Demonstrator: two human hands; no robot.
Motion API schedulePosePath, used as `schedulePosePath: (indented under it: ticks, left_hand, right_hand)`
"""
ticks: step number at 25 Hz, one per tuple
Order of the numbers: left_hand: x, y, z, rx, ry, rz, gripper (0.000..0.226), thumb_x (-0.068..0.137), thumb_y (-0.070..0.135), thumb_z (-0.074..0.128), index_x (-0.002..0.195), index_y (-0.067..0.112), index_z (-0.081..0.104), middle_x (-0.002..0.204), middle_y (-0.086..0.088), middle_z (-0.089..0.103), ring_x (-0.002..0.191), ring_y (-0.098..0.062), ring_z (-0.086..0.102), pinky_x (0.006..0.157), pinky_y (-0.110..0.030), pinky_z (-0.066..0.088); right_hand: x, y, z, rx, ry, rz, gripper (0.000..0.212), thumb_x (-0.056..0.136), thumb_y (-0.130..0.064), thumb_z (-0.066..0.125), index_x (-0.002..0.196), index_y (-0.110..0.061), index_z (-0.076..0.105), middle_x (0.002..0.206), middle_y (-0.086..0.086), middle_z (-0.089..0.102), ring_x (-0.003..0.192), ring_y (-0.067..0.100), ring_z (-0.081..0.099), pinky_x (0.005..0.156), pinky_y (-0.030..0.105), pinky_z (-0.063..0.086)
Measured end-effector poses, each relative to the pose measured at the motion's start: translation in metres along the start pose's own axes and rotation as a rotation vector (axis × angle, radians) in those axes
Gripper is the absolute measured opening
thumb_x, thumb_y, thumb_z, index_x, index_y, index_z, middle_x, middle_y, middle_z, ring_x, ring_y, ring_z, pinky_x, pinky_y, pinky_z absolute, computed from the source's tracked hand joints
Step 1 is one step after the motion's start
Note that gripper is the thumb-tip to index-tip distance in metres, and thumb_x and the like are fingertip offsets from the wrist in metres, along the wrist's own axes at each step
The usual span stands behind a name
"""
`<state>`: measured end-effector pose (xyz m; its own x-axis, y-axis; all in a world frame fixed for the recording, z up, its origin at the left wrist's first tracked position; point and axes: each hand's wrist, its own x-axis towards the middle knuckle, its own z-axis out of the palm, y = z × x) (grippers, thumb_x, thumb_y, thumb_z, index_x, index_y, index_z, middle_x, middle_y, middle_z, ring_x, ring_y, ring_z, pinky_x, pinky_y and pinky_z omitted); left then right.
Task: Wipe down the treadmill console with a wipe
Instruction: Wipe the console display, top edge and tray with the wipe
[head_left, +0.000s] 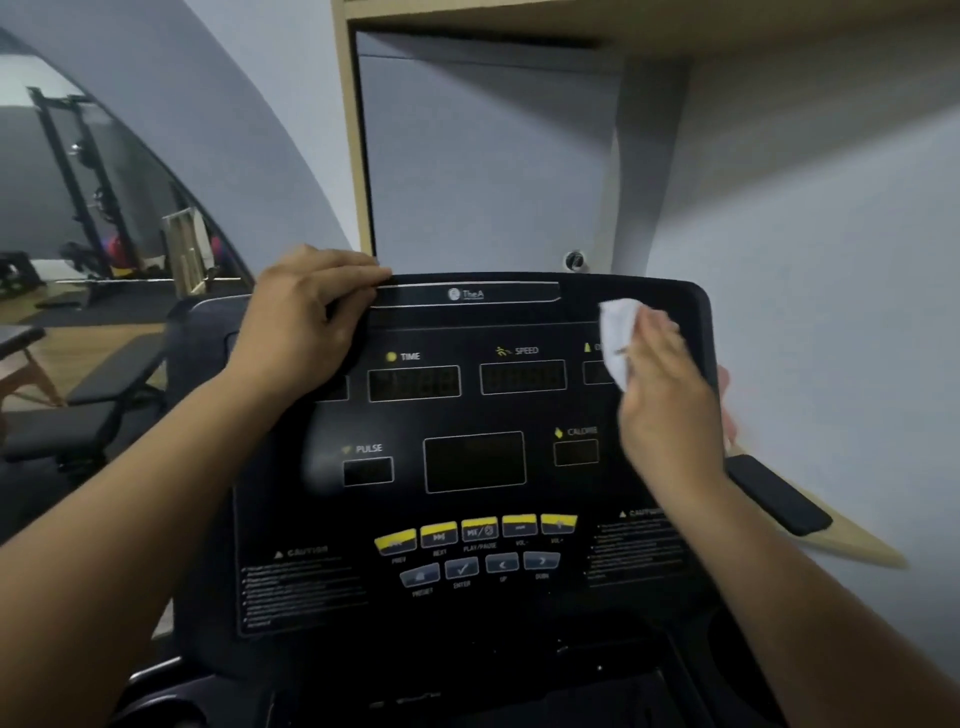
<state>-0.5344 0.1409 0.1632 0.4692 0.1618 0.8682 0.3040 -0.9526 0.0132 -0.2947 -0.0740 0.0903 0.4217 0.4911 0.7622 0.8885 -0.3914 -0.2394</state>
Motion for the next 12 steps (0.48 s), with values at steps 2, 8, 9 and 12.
schedulePosePath:
  ticks: [2, 8, 9, 12]
  left_hand:
    - [-0.012, -0.019, -0.017, -0.004, 0.040, -0.113, 0.034, 0.094, 0.013, 0.061, 0.128, 0.010, 0.064, 0.124, -0.012, 0.066, 0.105, -0.024, 0.062, 0.096, -0.029, 0.044]
    - [-0.045, -0.036, -0.028, 0.035, 0.150, -0.400, 0.026, 0.094, 0.018, 0.058, 0.114, 0.008, 0.072, 0.113, -0.011, 0.073, 0.108, -0.028, 0.063, 0.093, -0.027, 0.042]
    - [-0.046, -0.035, -0.028, 0.019, 0.159, -0.403, 0.027, 0.094, 0.017, 0.057, 0.115, 0.009, 0.072, 0.113, -0.009, 0.073, 0.108, -0.025, 0.063, 0.093, -0.023, 0.040]
    - [-0.047, -0.040, -0.032, -0.017, 0.149, -0.394, 0.028, 0.095, 0.020, 0.057, 0.118, 0.012, 0.071, 0.116, -0.006, 0.072, 0.111, -0.021, 0.061, 0.095, -0.020, 0.037]
  right_hand:
    - [-0.003, 0.001, 0.001, -0.013, 0.040, 0.082, 0.052, 0.089, 0.010, 0.048, 0.141, 0.004, 0.042, 0.151, 0.015, 0.038, 0.143, 0.028, 0.029, 0.116, 0.032, 0.021]
    - [-0.005, -0.073, 0.025, 0.051, 0.058, 0.002, 0.049, 0.090, 0.006, 0.050, 0.139, 0.004, 0.043, 0.150, 0.016, 0.039, 0.144, 0.029, 0.027, 0.115, 0.044, 0.030]
    - [-0.008, -0.090, 0.030, 0.056, 0.030, -0.066, 0.053, 0.088, 0.008, 0.053, 0.139, 0.004, 0.041, 0.149, 0.017, 0.039, 0.144, 0.030, 0.027, 0.115, 0.045, 0.029]
    - [-0.016, -0.135, 0.038, 0.079, -0.092, -0.317, 0.062, 0.082, 0.012, 0.059, 0.140, 0.003, 0.041, 0.149, 0.018, 0.040, 0.143, 0.031, 0.029, 0.118, 0.044, 0.023]
